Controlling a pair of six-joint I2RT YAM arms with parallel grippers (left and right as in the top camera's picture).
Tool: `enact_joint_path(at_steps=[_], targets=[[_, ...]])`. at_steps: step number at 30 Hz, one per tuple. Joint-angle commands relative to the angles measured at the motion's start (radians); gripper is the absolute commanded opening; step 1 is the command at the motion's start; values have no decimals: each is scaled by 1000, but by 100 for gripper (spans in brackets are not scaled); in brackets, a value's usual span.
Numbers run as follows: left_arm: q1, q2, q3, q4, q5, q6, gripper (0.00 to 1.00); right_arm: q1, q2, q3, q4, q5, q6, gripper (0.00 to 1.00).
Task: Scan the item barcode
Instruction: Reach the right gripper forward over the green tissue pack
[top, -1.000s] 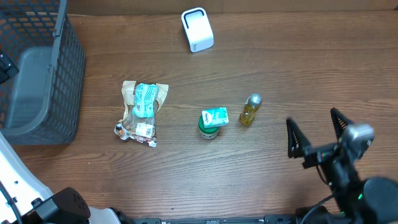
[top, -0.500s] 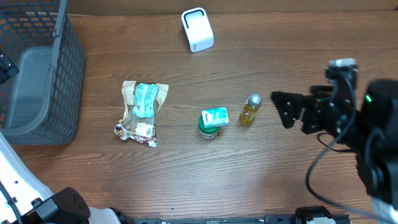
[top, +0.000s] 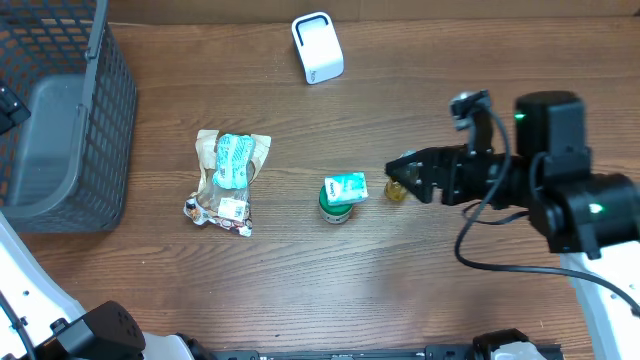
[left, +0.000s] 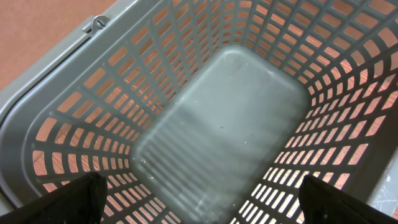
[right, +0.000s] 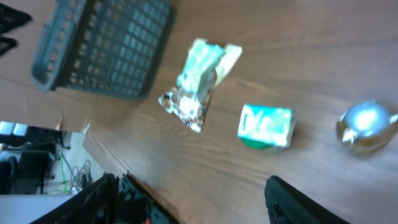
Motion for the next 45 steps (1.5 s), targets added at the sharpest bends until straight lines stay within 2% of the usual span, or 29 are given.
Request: enact_joint_path(at_steps=[1, 9, 15, 24, 25, 26, 27, 33, 34, 41, 45], targets=[[-1, 10, 18, 0, 9, 19, 99, 104, 12, 23, 2, 162, 124, 72], [-1, 10, 18, 1, 9, 19, 100, 404, 72, 23, 11, 505, 345, 73], [-1, 10, 18, 0, 8, 19, 99, 535, 182, 23, 28, 583, 443, 74], [-1, 10, 18, 1, 9, 19, 99, 561, 341, 23, 36, 586, 451, 79], [-1, 10, 18, 1, 9, 19, 100, 561, 351, 23, 39, 586, 451, 84], [-1, 10, 18, 1, 8, 19, 100, 561, 360, 23, 40, 586, 451, 95], [-1, 10, 18, 1, 8, 19, 100, 561, 367, 23, 40, 586, 450, 100], [-1, 10, 18, 1, 9, 19, 99, 561, 372, 23, 51, 587, 450, 100], [-1, 10, 18, 1, 9, 19, 100, 561, 372, 23, 51, 587, 450, 98], [-1, 10, 18, 1, 9, 19, 100, 559, 372, 23, 50, 629, 484, 63], [-1, 10, 18, 1, 8, 19, 100, 559, 372, 23, 50, 680, 544, 55]])
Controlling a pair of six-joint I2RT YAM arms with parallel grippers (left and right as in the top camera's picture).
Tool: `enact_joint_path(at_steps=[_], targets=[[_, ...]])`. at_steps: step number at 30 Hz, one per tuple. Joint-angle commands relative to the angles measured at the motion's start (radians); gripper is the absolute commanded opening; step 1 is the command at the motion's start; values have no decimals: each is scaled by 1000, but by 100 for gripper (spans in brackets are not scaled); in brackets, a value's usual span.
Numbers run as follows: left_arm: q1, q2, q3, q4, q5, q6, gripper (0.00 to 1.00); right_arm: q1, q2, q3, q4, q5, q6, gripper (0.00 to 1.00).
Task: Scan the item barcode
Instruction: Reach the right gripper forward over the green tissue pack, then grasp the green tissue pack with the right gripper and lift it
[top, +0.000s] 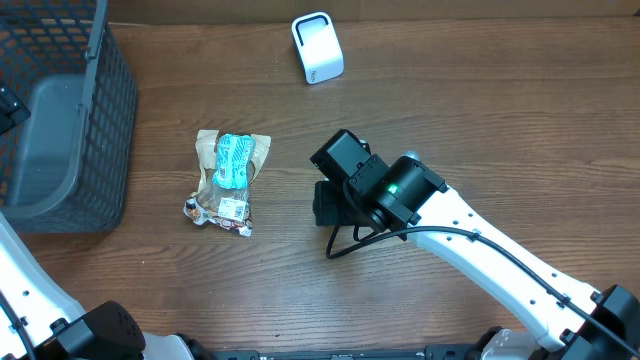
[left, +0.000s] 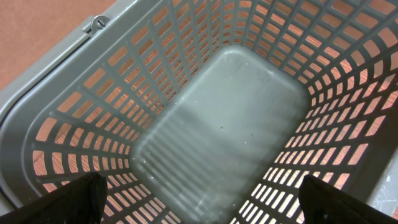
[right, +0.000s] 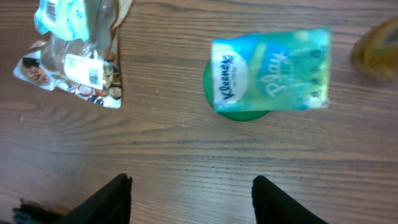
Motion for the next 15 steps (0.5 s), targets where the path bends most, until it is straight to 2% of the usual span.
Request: enact_joint_path(at_steps=[1, 12, 15], targets=[[-1, 10, 18, 1, 9, 19, 100, 1, -2, 23, 5, 61, 68, 55], [-1, 10, 18, 0, 9, 19, 100, 1, -2, -49, 31, 140, 247, 54], [-1, 10, 18, 1, 8, 19, 100, 1, -2, -73, 56, 180, 292, 51]])
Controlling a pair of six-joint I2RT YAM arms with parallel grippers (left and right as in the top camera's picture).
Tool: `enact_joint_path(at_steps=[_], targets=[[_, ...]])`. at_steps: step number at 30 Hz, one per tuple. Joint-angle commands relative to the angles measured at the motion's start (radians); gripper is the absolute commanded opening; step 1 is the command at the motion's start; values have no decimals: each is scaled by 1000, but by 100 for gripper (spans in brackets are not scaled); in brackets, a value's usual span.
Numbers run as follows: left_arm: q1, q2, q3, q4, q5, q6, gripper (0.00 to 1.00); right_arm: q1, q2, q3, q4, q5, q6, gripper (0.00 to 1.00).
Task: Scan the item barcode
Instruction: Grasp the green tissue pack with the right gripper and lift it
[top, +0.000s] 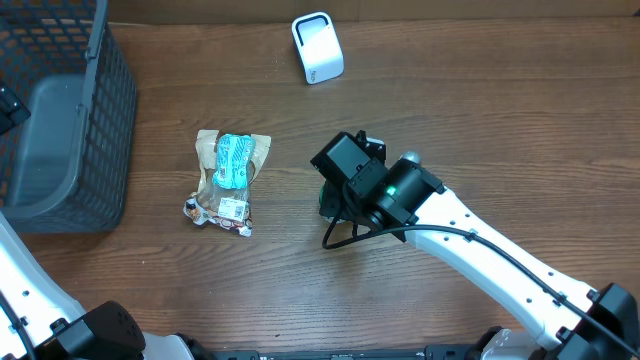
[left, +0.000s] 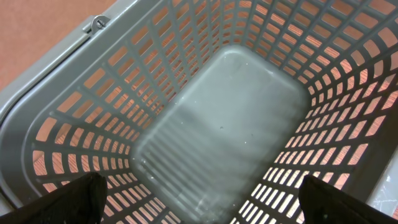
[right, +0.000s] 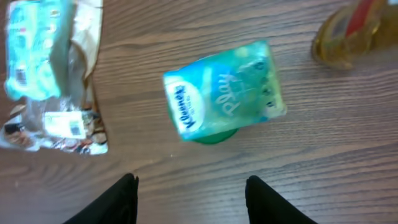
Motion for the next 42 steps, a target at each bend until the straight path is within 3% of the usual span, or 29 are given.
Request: enact_joint_path(at_steps=[1, 9, 16, 19, 24, 42], targets=[[-1, 10, 18, 0, 9, 19, 100, 1, -2, -27, 21, 76, 93, 50], [-1, 10, 18, 1, 9, 19, 99, 1, -2, -43, 47, 115, 338, 46], [-1, 10, 18, 1, 9, 19, 100, 2, 0, -95, 53, 112, 589, 57], [-1, 10, 18, 0, 9, 19, 100, 2, 0, -113, 90, 111, 613, 62], [-1, 10, 18, 1, 9, 19, 100, 2, 1, -134, 167, 111, 616, 62], [-1, 10, 18, 1, 9, 19, 99, 2, 80, -155, 205, 111, 747, 52]])
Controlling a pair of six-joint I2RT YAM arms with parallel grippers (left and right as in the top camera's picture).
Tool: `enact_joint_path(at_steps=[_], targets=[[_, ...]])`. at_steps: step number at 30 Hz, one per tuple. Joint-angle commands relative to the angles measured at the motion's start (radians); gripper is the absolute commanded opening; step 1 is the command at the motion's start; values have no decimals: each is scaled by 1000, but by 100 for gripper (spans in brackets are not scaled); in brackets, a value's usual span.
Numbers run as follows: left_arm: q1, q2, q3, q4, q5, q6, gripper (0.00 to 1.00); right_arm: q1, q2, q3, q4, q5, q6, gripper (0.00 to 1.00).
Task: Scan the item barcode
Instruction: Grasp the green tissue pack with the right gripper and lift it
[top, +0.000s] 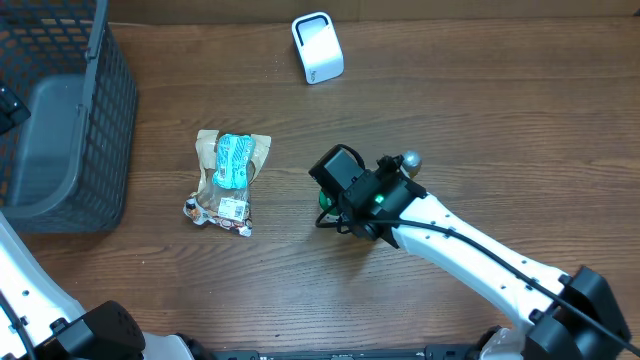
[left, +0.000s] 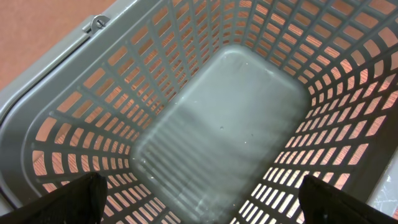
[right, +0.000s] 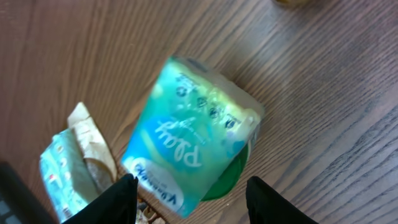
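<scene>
A teal Kleenex tissue pack (right: 193, 134) lies tilted on a green round lid (right: 227, 177) on the wooden table. My right gripper (right: 193, 208) is open just above it, and the pack's lower end reaches down between the two black fingers (right: 121, 199). From overhead the right gripper (top: 337, 188) covers the pack; only a green edge (top: 323, 198) shows. The white scanner (top: 317, 47) stands at the far edge. My left gripper (left: 199, 208) is open over the grey basket (left: 217, 137), with nothing in it.
A crumpled snack bag (top: 228, 180) lies left of the pack and shows in the right wrist view (right: 68, 162). The grey mesh basket (top: 60, 120) fills the left side. A golden item (right: 292, 2) peeks in at the top edge of the right wrist view.
The tissue pack appears larger and more turned in the right wrist view, so my right gripper is closer to it and rotated. The left gripper has not moved.
My right gripper first hung open to the right of the pack, near the golden item. It then stood above the pack, looking straight down, then turned slightly. Now it is low over the pack, still open. The left gripper stayed over the basket throughout.
</scene>
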Motion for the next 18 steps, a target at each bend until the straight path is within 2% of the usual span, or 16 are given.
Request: enact_joint_path(at_steps=[1, 8, 14, 18], targets=[[-1, 9, 18, 0, 9, 19, 100, 2, 46, -8, 2, 16, 32, 52], [-1, 9, 18, 1, 9, 19, 99, 2, 58, -8, -5, 16, 31, 29], [-1, 9, 18, 1, 9, 19, 100, 2, 54, -5, -28, 17, 27, 19], [-1, 9, 18, 1, 9, 19, 100, 2, 39, -5, -31, 17, 19, 9]])
